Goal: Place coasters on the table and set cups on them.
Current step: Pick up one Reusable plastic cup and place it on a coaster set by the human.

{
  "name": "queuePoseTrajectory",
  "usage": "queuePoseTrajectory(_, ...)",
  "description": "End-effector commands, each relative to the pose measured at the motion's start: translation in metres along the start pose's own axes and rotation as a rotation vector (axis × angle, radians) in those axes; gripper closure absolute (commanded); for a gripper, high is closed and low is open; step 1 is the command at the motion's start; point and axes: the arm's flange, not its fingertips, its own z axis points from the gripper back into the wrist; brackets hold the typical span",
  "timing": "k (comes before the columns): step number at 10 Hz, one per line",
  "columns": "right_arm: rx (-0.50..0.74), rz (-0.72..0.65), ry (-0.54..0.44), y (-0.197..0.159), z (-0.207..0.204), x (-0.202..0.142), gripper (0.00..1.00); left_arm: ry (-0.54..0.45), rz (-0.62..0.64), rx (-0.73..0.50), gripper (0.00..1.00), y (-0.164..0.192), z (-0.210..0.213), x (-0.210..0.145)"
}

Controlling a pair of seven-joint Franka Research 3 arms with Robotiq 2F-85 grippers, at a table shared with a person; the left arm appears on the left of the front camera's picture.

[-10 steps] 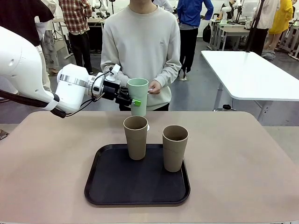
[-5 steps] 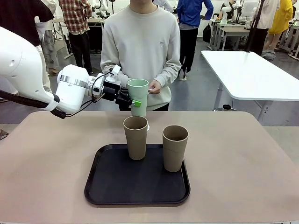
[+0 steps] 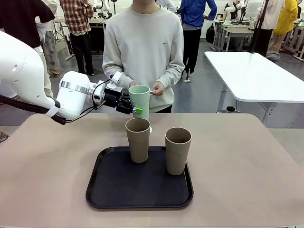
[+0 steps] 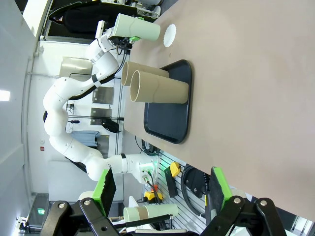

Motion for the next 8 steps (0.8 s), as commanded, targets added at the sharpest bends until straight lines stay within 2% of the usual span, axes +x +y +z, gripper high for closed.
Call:
queuePoseTrajectory(1,0.007,0.003,-0.014,-0.001,0.000,0.002,0.00,-0.046,-0.036,-0.016,0.14,0.006,-0.004,-0.004)
queuePoseTrajectory(8,0.007,0.003,-0.014,-0.001,0.000,0.002,0.00,-0.035,-0.035,-0.030,0.14,0.013,-0.019,-0.021)
